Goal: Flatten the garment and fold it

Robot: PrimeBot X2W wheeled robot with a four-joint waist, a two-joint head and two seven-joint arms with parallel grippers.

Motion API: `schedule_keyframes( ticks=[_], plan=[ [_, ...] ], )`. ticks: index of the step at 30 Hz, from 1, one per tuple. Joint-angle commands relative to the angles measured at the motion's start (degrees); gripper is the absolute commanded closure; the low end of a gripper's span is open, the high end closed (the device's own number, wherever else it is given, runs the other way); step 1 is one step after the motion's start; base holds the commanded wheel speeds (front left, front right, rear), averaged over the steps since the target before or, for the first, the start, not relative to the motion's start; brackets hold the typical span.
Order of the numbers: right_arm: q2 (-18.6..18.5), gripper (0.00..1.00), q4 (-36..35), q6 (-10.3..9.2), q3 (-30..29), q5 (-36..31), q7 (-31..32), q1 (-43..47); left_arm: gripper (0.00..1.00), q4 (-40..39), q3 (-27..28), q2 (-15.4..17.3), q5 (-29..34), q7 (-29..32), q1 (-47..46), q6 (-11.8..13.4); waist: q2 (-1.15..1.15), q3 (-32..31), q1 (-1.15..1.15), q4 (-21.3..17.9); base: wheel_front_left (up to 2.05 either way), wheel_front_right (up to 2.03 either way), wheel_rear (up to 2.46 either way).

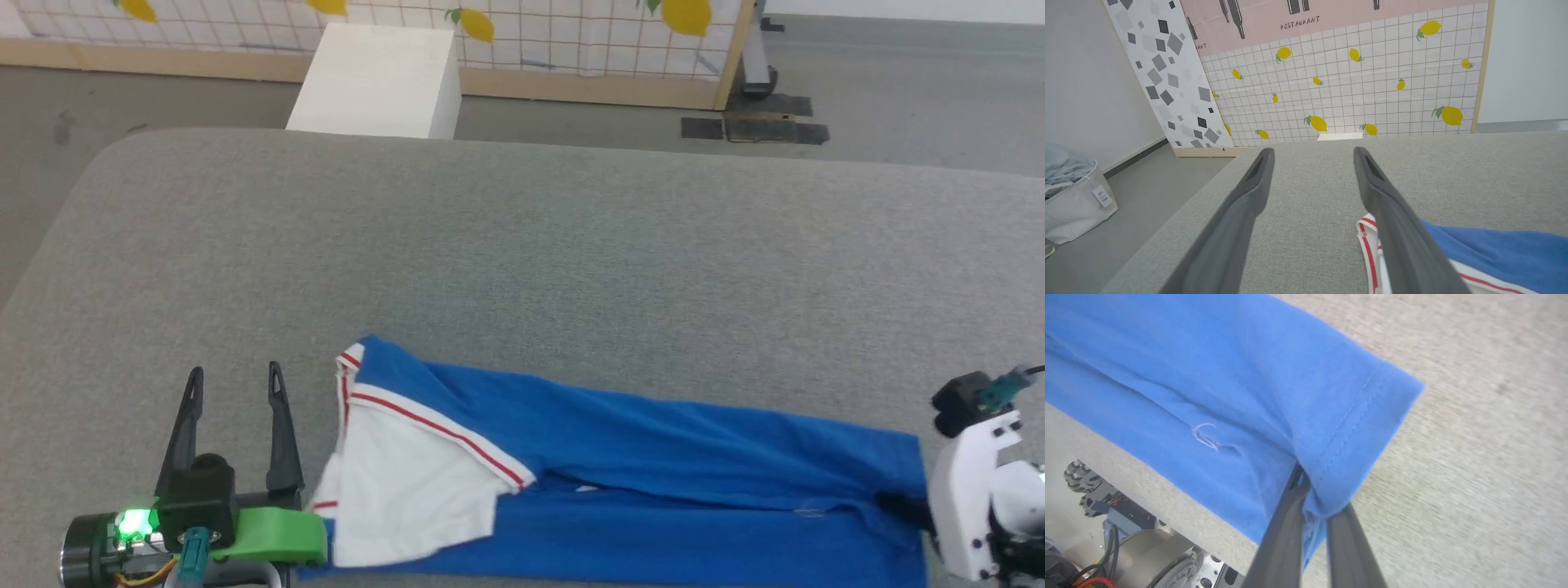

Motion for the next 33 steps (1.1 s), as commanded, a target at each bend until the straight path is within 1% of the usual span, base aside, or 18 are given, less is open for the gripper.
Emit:
schedule_keyframes(
  ticks=[1, 7, 10, 13, 16, 21, 25, 29, 33],
  plan=[
    [-1.3, 1.00, 0.3, -0.09, -0.8, 0.4, -0.3, 0.2, 0.00, 0.1, 0.5, -0.4, 0.4, -0.3, 1.1, -0.3, 0.00, -0.6, 0.00, -1.2, 0.00, 0.00, 0.00],
    [-6.0, 1.00, 1.1, -0.09, -3.5, 1.0, 0.1, 1.5, 0.00, -0.2, 1.4, -0.6, 1.0, -0.3, 1.5, -0.9, 0.00, -0.9, 0.00, -3.2, 0.00, 0.00, 0.00],
    [-8.3, 1.00, 2.6, -0.09, -5.0, 0.8, 0.6, 2.3, 0.00, -0.1, 1.6, -0.6, 1.3, -0.3, 1.4, -1.4, 0.00, -1.0, 0.00, -3.8, 0.00, 0.00, 0.00],
    [-9.6, 1.00, 3.3, -0.09, -5.7, 0.5, 0.9, 3.0, 0.00, 0.1, 1.7, -0.6, 1.5, -0.3, 1.4, -1.6, 0.00, -1.2, 0.00, -4.2, 0.00, 0.00, 0.00],
    [-9.7, 1.00, 2.2, -0.09, -6.1, 0.8, 1.0, 3.6, 0.00, 0.2, 1.5, -0.7, 1.8, -0.3, 1.8, -1.8, 0.00, -1.6, 0.00, -4.5, 0.00, 0.00, 0.00],
    [-10.6, 1.00, -4.7, -0.09, -4.9, 0.8, 1.9, 4.5, 0.00, 0.7, 1.3, -0.7, 2.0, -0.3, 2.2, -2.1, 0.00, -2.4, 0.00, -4.3, 0.00, 0.00, 0.00],
    [-10.8, 1.00, -13.4, -0.09, -4.2, 1.3, 2.6, 4.1, 0.00, 0.8, 1.2, -0.6, 2.1, -0.3, 2.3, -2.2, 0.00, -2.3, 0.00, -4.0, 0.00, 0.00, 0.00],
    [-9.8, 1.00, -21.3, -0.09, -2.7, 1.3, 4.4, 2.5, 0.00, 0.7, 1.3, -0.7, 2.0, -0.3, 2.0, -2.1, 0.00, -1.7, 0.00, -3.4, 0.00, 0.00, 0.00],
    [-7.0, 1.00, -26.5, -0.09, 0.1, 1.2, 6.7, -0.5, 0.00, 0.7, 1.1, -1.0, 1.9, -0.3, 1.4, -2.2, 0.00, -0.7, 0.00, -2.6, 0.00, 0.00, 0.00]
  ],
)
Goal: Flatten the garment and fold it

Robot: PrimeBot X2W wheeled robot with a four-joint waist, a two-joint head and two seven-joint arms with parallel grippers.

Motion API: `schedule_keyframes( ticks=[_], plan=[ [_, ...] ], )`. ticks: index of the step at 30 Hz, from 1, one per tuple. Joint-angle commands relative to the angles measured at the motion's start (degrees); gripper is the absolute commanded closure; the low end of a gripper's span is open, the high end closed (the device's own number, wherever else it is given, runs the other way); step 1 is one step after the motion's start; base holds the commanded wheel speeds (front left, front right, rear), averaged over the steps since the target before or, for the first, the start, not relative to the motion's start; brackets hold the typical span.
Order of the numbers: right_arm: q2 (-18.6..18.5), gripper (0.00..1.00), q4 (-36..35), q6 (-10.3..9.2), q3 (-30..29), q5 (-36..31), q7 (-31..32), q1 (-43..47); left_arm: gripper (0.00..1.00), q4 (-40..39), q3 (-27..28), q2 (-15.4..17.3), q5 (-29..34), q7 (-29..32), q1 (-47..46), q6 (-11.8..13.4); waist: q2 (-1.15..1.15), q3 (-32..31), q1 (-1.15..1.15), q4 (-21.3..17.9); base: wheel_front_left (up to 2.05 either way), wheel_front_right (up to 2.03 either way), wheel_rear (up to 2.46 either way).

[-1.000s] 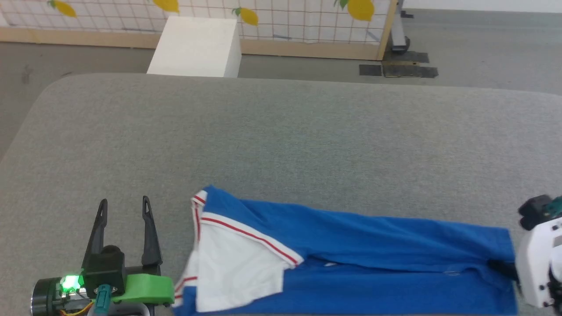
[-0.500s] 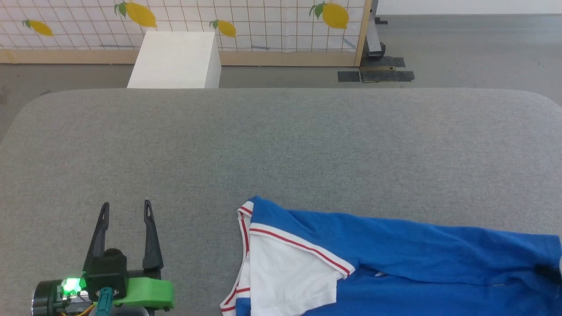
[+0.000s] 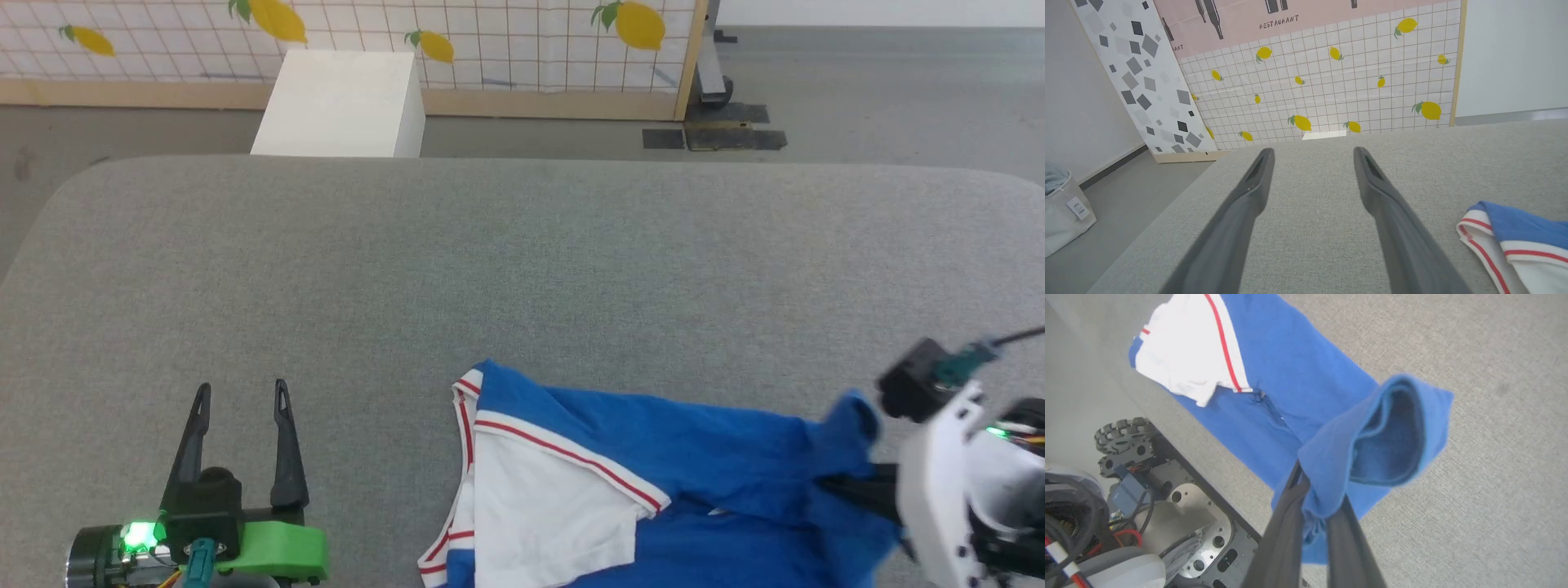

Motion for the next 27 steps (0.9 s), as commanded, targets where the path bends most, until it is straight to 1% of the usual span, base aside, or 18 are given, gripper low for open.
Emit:
schedule_keyframes(
  ticks=[1, 6, 11, 16, 18, 22, 25, 27],
  plan=[
    [1.8, 1.00, -1.1, -0.09, 1.0, -0.2, 0.7, -2.3, 0.00, -0.2, -0.1, -0.2, 0.5, -0.3, -0.4, -0.2, 0.00, 1.0, 0.00, 0.7, 0.00, 0.00, 0.00],
    [7.3, 1.00, -2.4, -0.09, 7.5, -1.0, 3.6, -10.2, 0.00, -0.3, 0.0, -0.3, 0.5, -0.3, -1.9, -0.2, 0.00, 2.8, 0.00, 1.7, 0.00, 0.00, 0.00],
    [14.0, 1.00, 1.4, -0.09, 14.8, -1.6, 3.9, -18.9, 0.00, -0.3, -0.2, -0.5, 0.5, -0.3, -3.6, -0.5, 0.00, 4.9, 0.00, 3.0, 0.00, 0.00, 0.00],
    [19.6, 1.00, 9.0, -0.09, 22.4, -1.2, 3.8, -24.9, 0.00, -0.2, -0.6, -0.9, 0.6, -0.3, -5.0, -0.6, 0.00, 6.5, 0.00, 4.2, 0.00, 0.00, 0.00],
    [21.8, 1.00, 13.3, -0.09, 26.0, -1.3, 3.6, -27.0, 0.00, -0.3, -1.0, -1.2, 0.8, -0.3, -5.6, -0.5, 0.00, 7.3, 0.00, 4.8, 0.00, 0.00, 0.00],
    [25.8, 1.00, 21.6, -0.09, 30.4, -1.2, 1.4, -29.5, 0.00, -0.1, -1.4, -1.5, 0.8, -0.3, -6.7, -0.6, 0.00, 8.4, 0.00, 5.7, 0.00, 0.00, 0.00],
    [28.7, 1.00, 27.1, -0.09, 32.4, 0.2, -0.9, -30.4, 0.00, 0.0, -1.8, -1.7, 0.8, -0.3, -7.4, -0.6, 0.00, 9.5, 0.00, 6.3, 0.00, 0.00, 0.00],
    [29.7, 1.00, 29.8, -0.09, 33.8, 0.4, -2.2, -30.9, 0.00, 0.1, -1.9, -1.8, 0.8, -0.3, -7.7, -0.5, 0.00, 9.8, 0.00, 6.4, 0.00, 0.00, 0.00]
  ],
)
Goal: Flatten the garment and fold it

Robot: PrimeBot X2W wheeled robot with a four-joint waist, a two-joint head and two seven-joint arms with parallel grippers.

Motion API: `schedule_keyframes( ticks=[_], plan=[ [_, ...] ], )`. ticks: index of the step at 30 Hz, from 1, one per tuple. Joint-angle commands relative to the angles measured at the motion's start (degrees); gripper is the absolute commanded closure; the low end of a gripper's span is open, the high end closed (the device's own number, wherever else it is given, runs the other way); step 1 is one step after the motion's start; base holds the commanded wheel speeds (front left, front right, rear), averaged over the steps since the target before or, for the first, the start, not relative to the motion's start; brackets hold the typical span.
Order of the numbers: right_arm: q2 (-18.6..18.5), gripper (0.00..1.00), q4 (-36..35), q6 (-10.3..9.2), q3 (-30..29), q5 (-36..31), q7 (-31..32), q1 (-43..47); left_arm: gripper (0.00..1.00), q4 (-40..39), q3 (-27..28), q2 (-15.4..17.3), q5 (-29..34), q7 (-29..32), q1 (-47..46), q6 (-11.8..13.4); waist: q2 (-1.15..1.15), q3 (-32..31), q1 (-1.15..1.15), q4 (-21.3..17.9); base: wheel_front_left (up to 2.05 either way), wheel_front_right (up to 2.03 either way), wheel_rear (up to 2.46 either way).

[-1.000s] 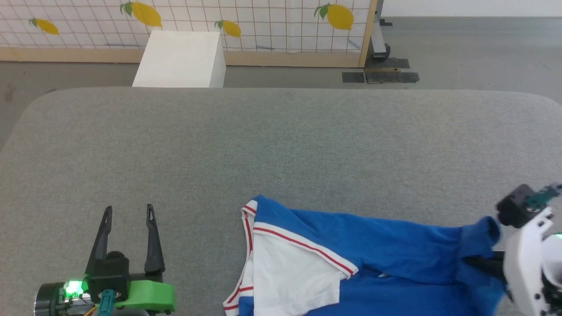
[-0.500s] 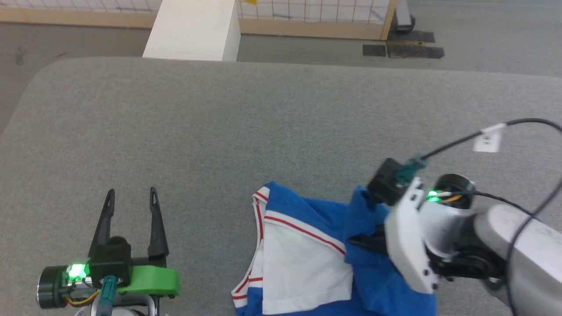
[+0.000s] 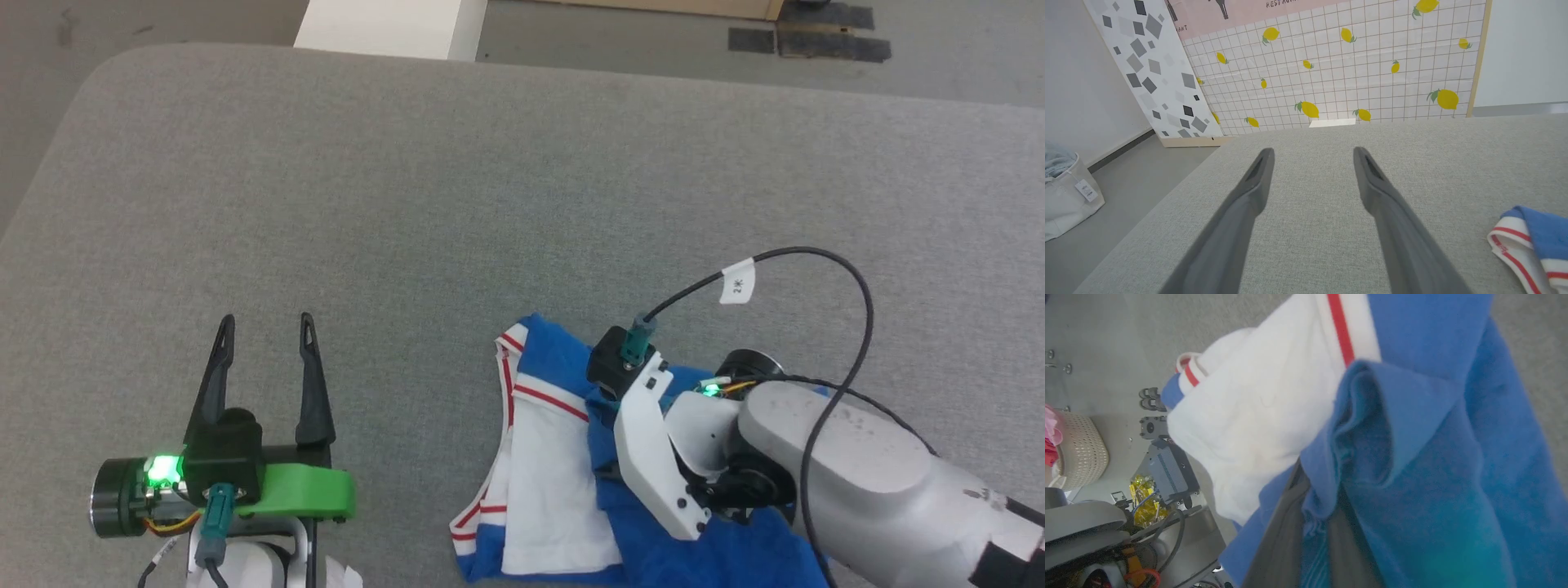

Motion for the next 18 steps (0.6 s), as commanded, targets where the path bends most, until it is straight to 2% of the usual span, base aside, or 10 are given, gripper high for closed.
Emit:
schedule_keyframes(
  ticks=[1, 6, 7, 8, 14, 18],
  plan=[
    [0.7, 1.00, 1.7, -0.09, 1.2, 0.5, -0.8, -1.0, 0.00, 0.0, -0.1, -0.2, 0.7, -0.3, -1.0, 0.0, 0.00, 0.9, -0.01, 0.6, 0.00, 0.00, 0.00],
    [0.8, 1.00, 4.3, -0.09, 4.0, 1.7, -4.0, -2.0, 0.00, 0.4, 0.1, -0.1, 0.7, -0.3, -1.0, 0.3, 0.00, 0.4, -0.01, 0.2, 0.00, 0.00, 0.00],
    [0.4, 0.27, 4.2, -0.09, 4.5, 1.5, -5.1, -2.3, 0.00, 0.6, 0.2, 0.0, 0.7, -0.3, -0.7, 0.3, 0.00, -0.1, -0.01, -0.1, 0.00, 0.00, 0.00],
    [0.1, 0.00, 3.8, -0.09, 4.8, 1.5, -6.3, -2.5, 0.00, 0.7, 0.4, 0.1, 0.6, -0.3, -0.4, 0.4, 0.00, -0.6, -0.01, -0.3, 0.00, 0.00, 0.00],
    [-4.4, 0.00, -1.2, -0.09, 4.3, 1.7, -18.5, -3.6, 0.00, 1.3, 1.1, 0.8, 0.6, -0.3, 2.0, 0.4, 0.00, -4.7, -0.01, -2.5, 0.00, 0.00, 0.00],
    [-8.2, 0.00, -2.7, -0.09, -0.5, -1.2, -31.6, -3.4, 0.00, 1.3, 1.5, 1.5, 0.6, -0.3, 3.6, 0.4, 0.00, -7.3, -0.01, -4.4, 0.00, 0.00, 0.00]
  ],
)
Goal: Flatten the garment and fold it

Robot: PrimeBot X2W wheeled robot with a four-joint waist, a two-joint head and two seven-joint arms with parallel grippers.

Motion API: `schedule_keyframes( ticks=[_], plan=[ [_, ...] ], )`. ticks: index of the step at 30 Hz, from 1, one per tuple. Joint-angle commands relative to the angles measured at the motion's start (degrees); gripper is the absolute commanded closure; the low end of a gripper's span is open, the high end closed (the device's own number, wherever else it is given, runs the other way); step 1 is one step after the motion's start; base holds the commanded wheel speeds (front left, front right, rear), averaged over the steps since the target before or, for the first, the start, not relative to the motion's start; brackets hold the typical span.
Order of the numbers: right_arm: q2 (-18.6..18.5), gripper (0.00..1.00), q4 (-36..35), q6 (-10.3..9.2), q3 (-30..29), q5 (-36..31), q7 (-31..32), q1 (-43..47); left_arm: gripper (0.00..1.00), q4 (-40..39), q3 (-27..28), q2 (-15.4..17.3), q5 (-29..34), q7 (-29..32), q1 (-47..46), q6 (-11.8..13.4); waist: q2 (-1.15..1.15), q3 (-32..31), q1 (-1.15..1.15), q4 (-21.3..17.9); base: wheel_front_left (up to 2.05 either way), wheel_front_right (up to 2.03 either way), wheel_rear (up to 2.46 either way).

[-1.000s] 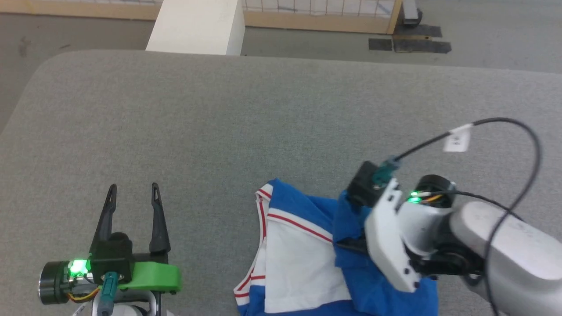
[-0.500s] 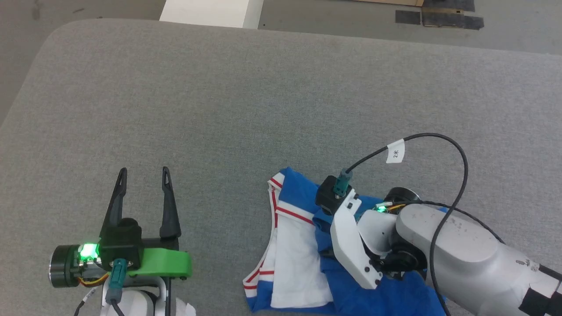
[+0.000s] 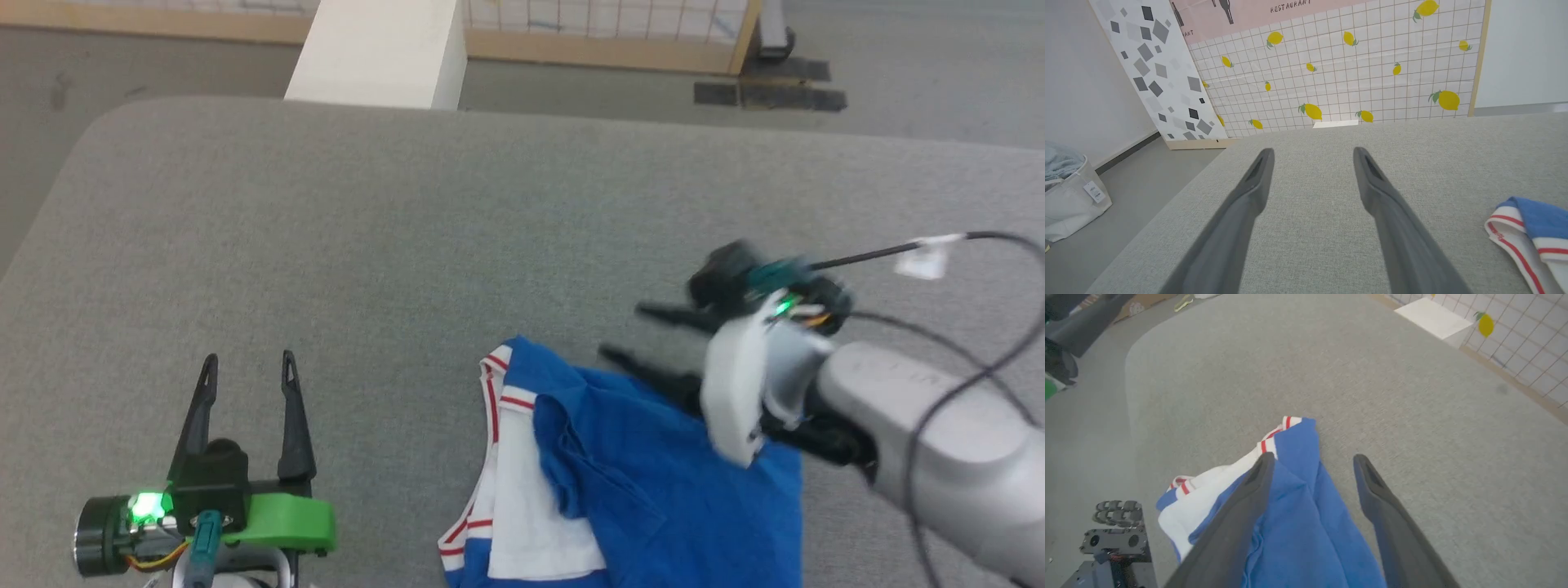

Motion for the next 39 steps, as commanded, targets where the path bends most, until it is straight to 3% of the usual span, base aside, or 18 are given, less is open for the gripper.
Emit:
schedule_keyframes(
  ticks=[1, 5, 9, 14, 18, 22, 29, 39],
  plan=[
    [-0.9, 0.00, 0.3, -0.11, -2.2, -1.3, -3.8, -0.3, 0.00, -0.2, 0.2, 0.5, 0.6, -0.3, 0.8, 0.0, 0.00, -2.9, 0.00, -2.7, 0.00, 0.00, 0.00],
    [-2.7, 0.00, 2.9, -0.11, -10.0, -5.6, -13.4, 2.1, 0.00, -0.5, 0.3, 0.8, 0.6, -0.3, 2.1, -0.1, 0.00, -4.5, 0.00, -4.6, 0.00, 0.00, 0.00],
    [-1.8, 0.00, 6.7, -0.11, -21.0, -12.1, -22.0, 6.1, 0.00, -0.8, 0.4, 0.9, 0.7, -0.3, 3.5, 0.3, 0.00, -5.7, 0.00, -6.3, 0.00, 0.00, 0.00],
    [3.1, 0.00, 5.7, -0.11, -38.9, -21.3, -24.8, 14.6, 0.00, -0.7, 0.2, 0.8, 0.7, -0.3, 4.7, 0.5, 0.00, -6.9, 0.00, -7.7, 0.00, 0.00, 0.00],
    [9.0, 0.00, -1.3, -0.11, -52.7, -30.8, -24.9, 24.2, 0.00, -0.9, -0.1, 0.6, 0.6, -0.3, 4.8, 0.4, 0.00, -7.4, 0.00, -8.0, 0.00, 0.00, 0.00],
    [14.6, 0.00, -8.0, -0.11, -61.2, -39.1, -24.9, 33.7, 0.00, -1.4, -0.4, 0.4, 0.1, -0.3, 5.0, -0.2, 0.00, -7.8, 0.00, -7.9, 0.00, 0.00, 0.00],
    [21.8, 0.00, -16.2, -0.11, -67.1, -46.2, -24.9, 44.3, 0.00, -2.8, -0.2, -0.4, -1.1, -0.3, 5.2, -1.9, 0.00, -8.3, 0.00, -7.3, 0.00, 0.00, 0.00],
    [26.4, 0.00, -18.5, -0.11, -69.2, -49.5, -24.9, 52.9, 0.00, -2.1, 1.1, -1.3, -1.6, -0.3, 5.6, -4.3, 0.00, -9.6, 0.00, -6.3, 0.00, 0.00, 0.00]
  ],
)
